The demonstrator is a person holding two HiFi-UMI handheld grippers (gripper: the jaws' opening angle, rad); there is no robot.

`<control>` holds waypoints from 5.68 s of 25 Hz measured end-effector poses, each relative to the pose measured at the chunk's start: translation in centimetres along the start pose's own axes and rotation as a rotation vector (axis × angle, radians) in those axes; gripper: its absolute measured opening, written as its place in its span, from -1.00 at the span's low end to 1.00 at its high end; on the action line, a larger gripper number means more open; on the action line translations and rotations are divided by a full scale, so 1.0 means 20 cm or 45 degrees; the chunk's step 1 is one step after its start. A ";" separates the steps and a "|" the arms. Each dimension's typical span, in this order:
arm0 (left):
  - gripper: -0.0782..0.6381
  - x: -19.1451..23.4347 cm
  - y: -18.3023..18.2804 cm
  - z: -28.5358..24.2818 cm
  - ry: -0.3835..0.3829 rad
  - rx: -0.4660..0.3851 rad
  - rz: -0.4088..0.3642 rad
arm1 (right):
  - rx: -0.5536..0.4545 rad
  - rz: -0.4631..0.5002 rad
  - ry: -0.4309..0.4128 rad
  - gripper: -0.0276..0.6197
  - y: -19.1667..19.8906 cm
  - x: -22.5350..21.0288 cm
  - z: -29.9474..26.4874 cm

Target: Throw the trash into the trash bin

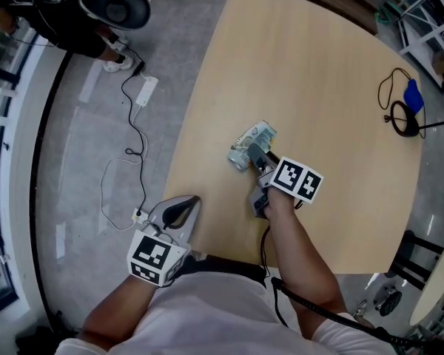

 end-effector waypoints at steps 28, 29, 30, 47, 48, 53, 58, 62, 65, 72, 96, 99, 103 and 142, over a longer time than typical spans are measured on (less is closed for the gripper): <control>-0.76 -0.03 0.09 0.08 -0.034 -0.017 0.075 | 0.058 0.390 -0.062 -0.91 0.10 0.10 0.12; -0.76 -0.03 0.09 0.08 -0.036 -0.015 0.083 | 0.059 0.390 -0.079 -0.90 0.10 0.12 0.12; -0.76 -0.04 0.09 0.07 -0.037 -0.014 0.089 | 0.068 0.395 -0.093 -0.60 0.11 0.14 0.13; -0.76 -0.06 0.12 0.10 -0.052 -0.005 0.109 | 0.257 1.119 0.184 0.29 0.42 0.21 0.07; -0.76 -0.06 0.11 0.11 -0.054 -0.006 0.112 | 0.267 1.082 0.190 0.29 0.41 0.19 0.06; -0.76 -0.04 0.13 0.12 -0.071 -0.002 0.135 | 0.321 0.970 0.253 0.37 0.37 0.09 0.00; -0.76 -0.04 0.13 0.11 -0.080 -0.001 0.147 | 0.324 1.083 0.338 0.38 0.38 0.04 -0.03; -0.76 -0.05 0.14 0.12 -0.082 -0.006 0.150 | 0.303 1.216 0.381 0.38 0.40 0.02 -0.04; -0.76 -0.04 0.14 0.14 -0.088 -0.008 0.146 | 0.289 1.214 0.360 0.35 0.39 0.03 -0.04; -0.76 -0.03 0.14 0.17 -0.090 -0.032 0.145 | 0.211 1.155 0.305 0.33 0.34 0.06 0.02; -0.76 -0.10 0.15 0.42 0.024 -0.196 0.085 | -0.028 0.555 -0.147 0.27 0.58 0.32 0.50; -0.76 -0.11 0.11 0.51 0.031 -0.261 0.065 | -0.045 0.579 -0.211 0.27 0.66 0.46 0.63; -0.76 -0.11 0.02 0.69 0.031 -0.366 0.031 | -0.075 0.635 -0.315 0.27 0.81 0.69 0.80; -0.76 -0.29 0.24 1.84 -1.086 -0.668 0.396 | 0.712 1.095 -1.082 0.27 1.65 1.37 1.22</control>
Point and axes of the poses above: the fingertips, and each gripper's own axes: z backward along the fingers, x to its left, y out of its underside, the point moved 1 cm from there along z, backward along the fingers, and after that the axes turned 15 degrees about -z, right-handed, at the moved point
